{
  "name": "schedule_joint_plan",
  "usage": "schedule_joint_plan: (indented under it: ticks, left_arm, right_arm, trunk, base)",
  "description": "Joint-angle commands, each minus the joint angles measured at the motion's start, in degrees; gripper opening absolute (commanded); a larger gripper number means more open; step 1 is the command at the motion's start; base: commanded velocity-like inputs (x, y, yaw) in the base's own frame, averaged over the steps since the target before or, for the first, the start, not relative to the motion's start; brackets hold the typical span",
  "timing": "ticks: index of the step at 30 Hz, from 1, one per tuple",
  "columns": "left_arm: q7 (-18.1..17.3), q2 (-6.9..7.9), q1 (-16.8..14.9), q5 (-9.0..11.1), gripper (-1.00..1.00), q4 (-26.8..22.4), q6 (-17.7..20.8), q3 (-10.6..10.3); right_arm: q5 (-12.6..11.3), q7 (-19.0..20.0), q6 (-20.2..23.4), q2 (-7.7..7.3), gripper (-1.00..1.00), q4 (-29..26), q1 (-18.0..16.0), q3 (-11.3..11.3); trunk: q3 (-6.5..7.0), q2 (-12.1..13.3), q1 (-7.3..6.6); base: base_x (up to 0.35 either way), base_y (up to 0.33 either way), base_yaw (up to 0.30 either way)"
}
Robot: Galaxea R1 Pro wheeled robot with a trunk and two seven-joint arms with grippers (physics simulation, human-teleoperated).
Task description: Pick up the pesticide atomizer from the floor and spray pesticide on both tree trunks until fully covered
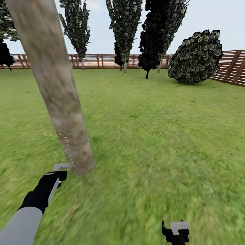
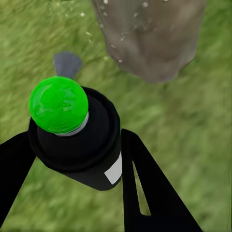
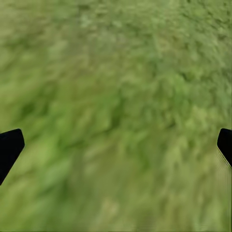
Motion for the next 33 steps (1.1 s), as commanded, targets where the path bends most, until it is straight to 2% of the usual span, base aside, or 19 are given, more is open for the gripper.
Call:
schedule_joint_plan:
  ticks: [1, 9, 20, 27, 33]
  left_arm:
    - [0.08, 0.08, 0.00, 0.08, -1.00, -0.01, -0.02, 0.02]
    - [-0.10, 0.21, 0.00, 0.20, -1.00, -0.05, -0.04, 0.03]
    - [-0.38, 0.19, 0.00, 0.22, -1.00, -0.06, -0.04, 0.05]
    - [-0.33, 0.19, 0.00, 0.18, -1.00, -0.06, 0.05, 0.05]
    - [-0.06, 0.32, 0.00, 0.10, -1.00, -0.06, 0.16, 0.13]
  right_arm:
    - [0.01, 0.02, 0.01, 0.00, 1.00, 0.00, 0.00, -0.01]
    - [0.03, 0.05, 0.05, -0.05, 1.00, 0.00, 0.00, -0.01]
    - [0.03, 0.05, 0.05, 0.00, 1.00, 0.00, 0.00, 0.08]
    - [0.03, 0.05, 0.05, 0.00, 1.00, 0.00, 0.00, 0.08]
    - [0.03, 0.05, 0.05, 0.00, 1.00, 0.00, 0.00, 0.08]
  trunk:
    - [0.00, 0.00, 0.00]
    - [0.00, 0.00, 0.00]
    - [0.00, 0.00, 0.00]
    - [0.00, 0.00, 0.00]
    - [0.00, 0.00, 0.00]
  base:
    - [0.182, -0.212, 0.007]
    - [0.203, -0.206, 0.001]
    - [-0.027, -0.272, 0.005]
    - [0.019, -0.275, 0.229]
    - [0.161, -0.249, 0.274]
